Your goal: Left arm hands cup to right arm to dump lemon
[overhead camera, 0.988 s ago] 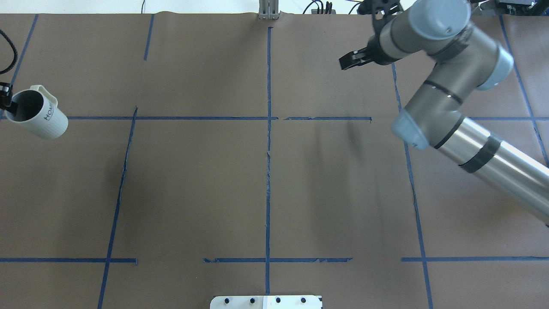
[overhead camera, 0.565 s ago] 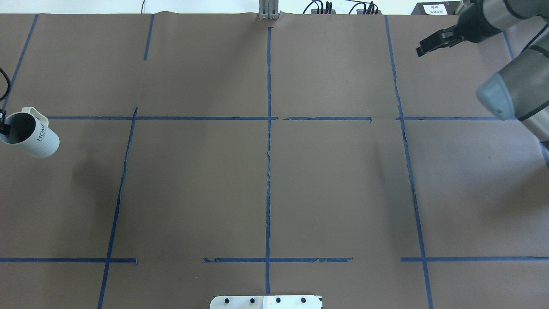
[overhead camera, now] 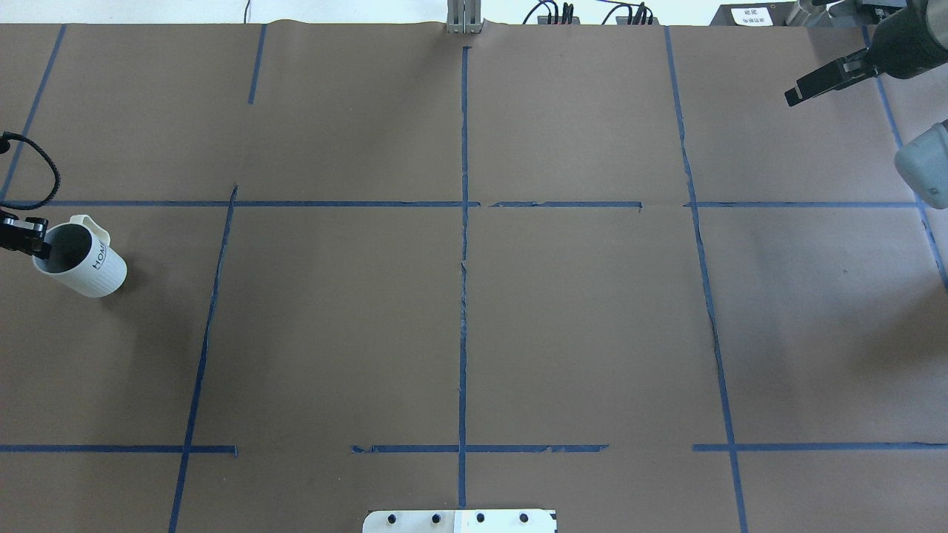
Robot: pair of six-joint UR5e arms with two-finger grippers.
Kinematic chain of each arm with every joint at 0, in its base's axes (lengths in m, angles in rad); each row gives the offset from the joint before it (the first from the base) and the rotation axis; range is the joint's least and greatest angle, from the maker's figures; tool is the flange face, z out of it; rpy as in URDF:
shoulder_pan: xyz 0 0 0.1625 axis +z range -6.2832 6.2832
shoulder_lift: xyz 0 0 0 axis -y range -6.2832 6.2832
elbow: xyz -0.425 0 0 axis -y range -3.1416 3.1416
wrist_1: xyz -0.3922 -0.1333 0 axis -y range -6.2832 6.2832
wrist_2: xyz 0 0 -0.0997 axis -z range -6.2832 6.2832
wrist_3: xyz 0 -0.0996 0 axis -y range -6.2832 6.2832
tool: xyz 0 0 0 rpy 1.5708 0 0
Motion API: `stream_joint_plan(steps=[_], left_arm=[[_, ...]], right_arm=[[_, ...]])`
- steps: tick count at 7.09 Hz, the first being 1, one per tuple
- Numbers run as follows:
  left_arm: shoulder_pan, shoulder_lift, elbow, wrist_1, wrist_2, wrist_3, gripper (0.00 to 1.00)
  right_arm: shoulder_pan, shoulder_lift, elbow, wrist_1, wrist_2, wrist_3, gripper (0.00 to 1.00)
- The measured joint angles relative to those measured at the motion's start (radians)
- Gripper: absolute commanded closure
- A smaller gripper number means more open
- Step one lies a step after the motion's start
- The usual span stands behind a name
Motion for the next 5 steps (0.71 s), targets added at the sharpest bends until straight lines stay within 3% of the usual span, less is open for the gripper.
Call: stream_joint_plan(steps=[1, 2, 3, 5], left_arm=[[0.008, 0.0, 0.006, -0.001, -0.001, 0.001, 0.71], [0.013, 0.002, 0.007, -0.003, -0.001, 0.003, 0.2], [0.015, 0.007, 0.004, -0.003, -0.002, 0.018, 0.0], [-0.003, 0.018, -0.013, 0.019, -0.018, 0.102, 0.0]], right_arm=[[0.0, -0.011, 0.004, 0.004, -0.003, -0.001, 0.0], [0.0, -0.021, 0.008, 0.006, -0.007, -0.001, 0.0], [0.0, -0.028, 0.011, 0.006, -0.009, -0.001, 0.0], [0.001, -0.046, 0.014, 0.004, -0.011, -0.002, 0.0]])
